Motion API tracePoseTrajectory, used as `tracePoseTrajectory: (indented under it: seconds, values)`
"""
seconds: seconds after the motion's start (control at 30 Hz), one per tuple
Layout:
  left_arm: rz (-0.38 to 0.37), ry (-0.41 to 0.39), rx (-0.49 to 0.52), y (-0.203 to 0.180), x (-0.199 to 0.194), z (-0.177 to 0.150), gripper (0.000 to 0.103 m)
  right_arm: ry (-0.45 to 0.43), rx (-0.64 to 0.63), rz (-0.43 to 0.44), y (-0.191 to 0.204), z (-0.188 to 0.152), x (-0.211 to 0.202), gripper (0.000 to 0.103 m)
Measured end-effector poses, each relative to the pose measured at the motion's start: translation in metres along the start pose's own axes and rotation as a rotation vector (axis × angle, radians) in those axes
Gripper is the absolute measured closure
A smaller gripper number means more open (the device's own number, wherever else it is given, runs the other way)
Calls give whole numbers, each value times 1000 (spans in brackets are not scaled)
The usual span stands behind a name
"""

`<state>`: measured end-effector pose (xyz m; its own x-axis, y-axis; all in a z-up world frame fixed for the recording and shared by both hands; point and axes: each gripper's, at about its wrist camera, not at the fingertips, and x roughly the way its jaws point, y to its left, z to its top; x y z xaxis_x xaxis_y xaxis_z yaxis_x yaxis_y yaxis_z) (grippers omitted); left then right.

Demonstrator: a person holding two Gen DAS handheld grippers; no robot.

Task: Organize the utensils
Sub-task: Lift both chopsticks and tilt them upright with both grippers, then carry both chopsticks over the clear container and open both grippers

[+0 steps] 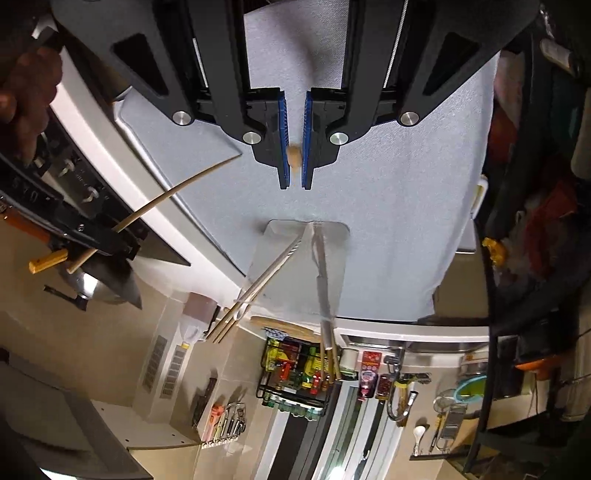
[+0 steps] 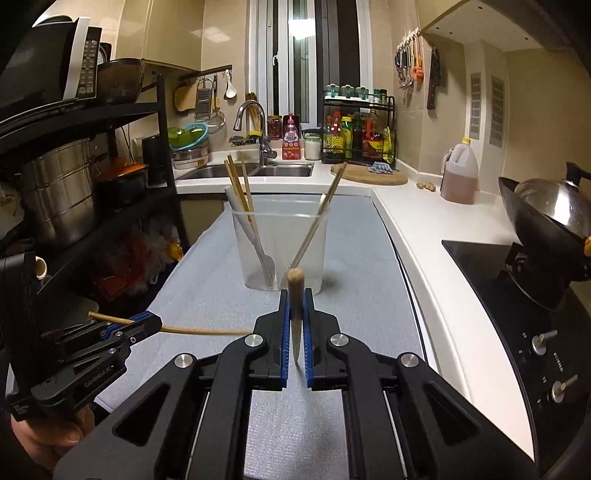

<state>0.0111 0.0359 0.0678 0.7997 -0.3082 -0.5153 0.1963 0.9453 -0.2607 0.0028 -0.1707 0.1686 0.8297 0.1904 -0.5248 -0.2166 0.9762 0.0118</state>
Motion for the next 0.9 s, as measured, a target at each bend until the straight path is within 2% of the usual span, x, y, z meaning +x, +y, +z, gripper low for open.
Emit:
tracePoseTrajectory:
  seconds: [0.4,0.73,0.9]
  values:
    - [10,16,40,-12,1,37,96,-31,-23,17,6,36,7,97]
    - [24,32,71,-19,1,71,96,-19,-27,34,1,58,19,97]
    - [18,15,72,-15,0,108,96,-30,-31,48,-5,84,20,97]
